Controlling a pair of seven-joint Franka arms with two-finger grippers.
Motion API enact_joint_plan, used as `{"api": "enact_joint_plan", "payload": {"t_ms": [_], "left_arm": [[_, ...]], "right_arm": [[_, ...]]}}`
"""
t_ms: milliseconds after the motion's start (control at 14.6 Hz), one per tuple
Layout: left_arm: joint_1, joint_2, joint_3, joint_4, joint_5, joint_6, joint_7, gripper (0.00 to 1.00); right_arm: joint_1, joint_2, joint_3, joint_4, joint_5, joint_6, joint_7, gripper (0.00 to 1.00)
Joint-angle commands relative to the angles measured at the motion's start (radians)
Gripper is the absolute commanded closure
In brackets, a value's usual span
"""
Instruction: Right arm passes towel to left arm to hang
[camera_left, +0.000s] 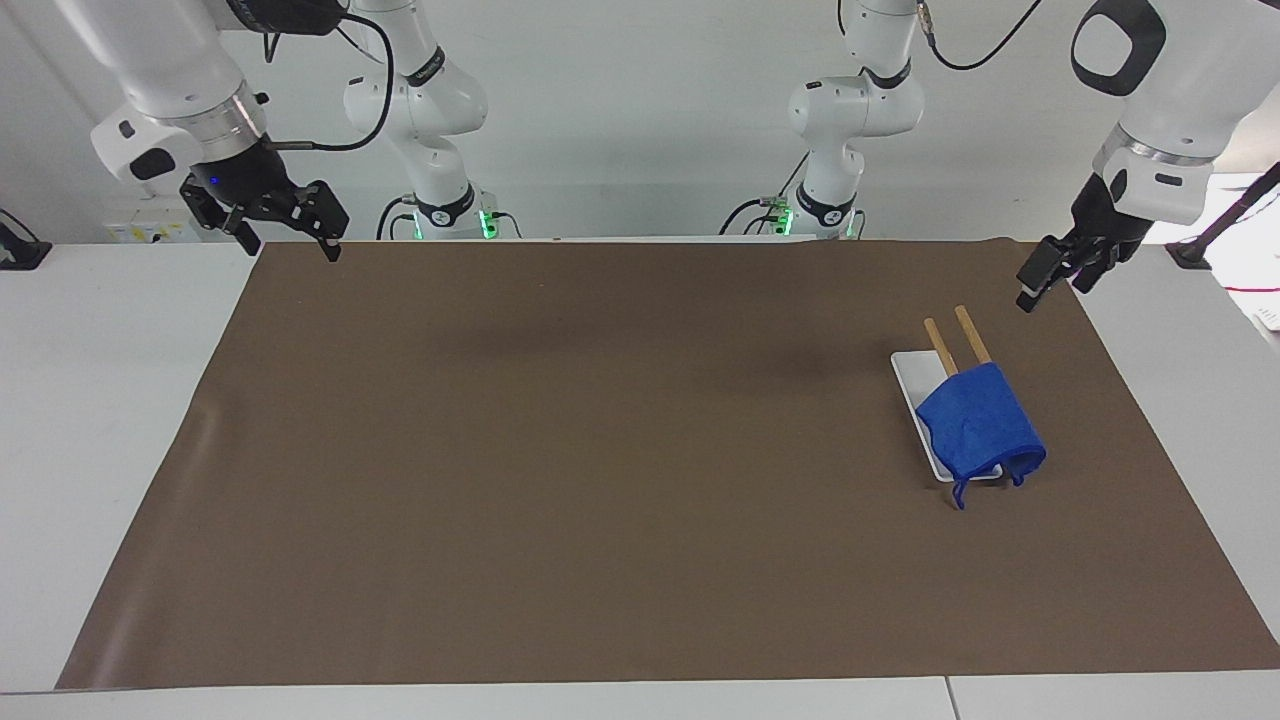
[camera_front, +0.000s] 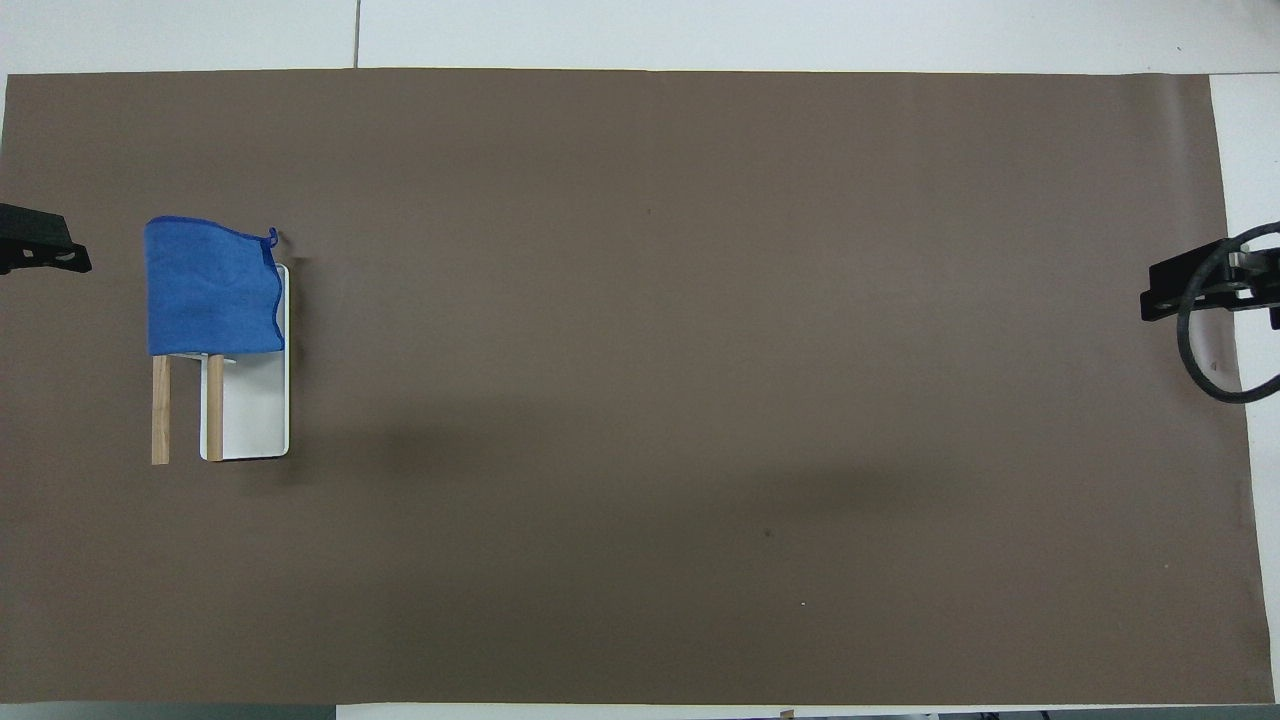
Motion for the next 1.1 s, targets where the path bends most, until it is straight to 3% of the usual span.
{"api": "enact_joint_plan", "payload": {"t_ms": [0, 481, 618, 1031], "left_arm": [[-0.001, 0.007, 0.008, 0.035, 0.017, -0.095, 0.103, 0.0], [-0.001, -0.022, 0.008, 0.0, 0.018, -0.159, 0.216, 0.0], [-0.004, -0.065, 0.007, -0.06, 0.02, -0.185, 0.242, 0.0], [-0.017, -0.065, -0.006, -0.065, 0.054, -0.13, 0.287, 0.0]], "right_arm": [[-0.004, 0.007, 0.005, 0.015, -0.002, 0.001, -0.011, 0.0], [-0.004, 0.007, 0.007, 0.013, -0.001, 0.0, -0.011, 0.0], [-0.004, 0.007, 0.007, 0.013, -0.001, 0.0, -0.011, 0.0], [-0.01, 0.007, 0.005, 0.012, -0.001, 0.008, -0.011, 0.0]]}}
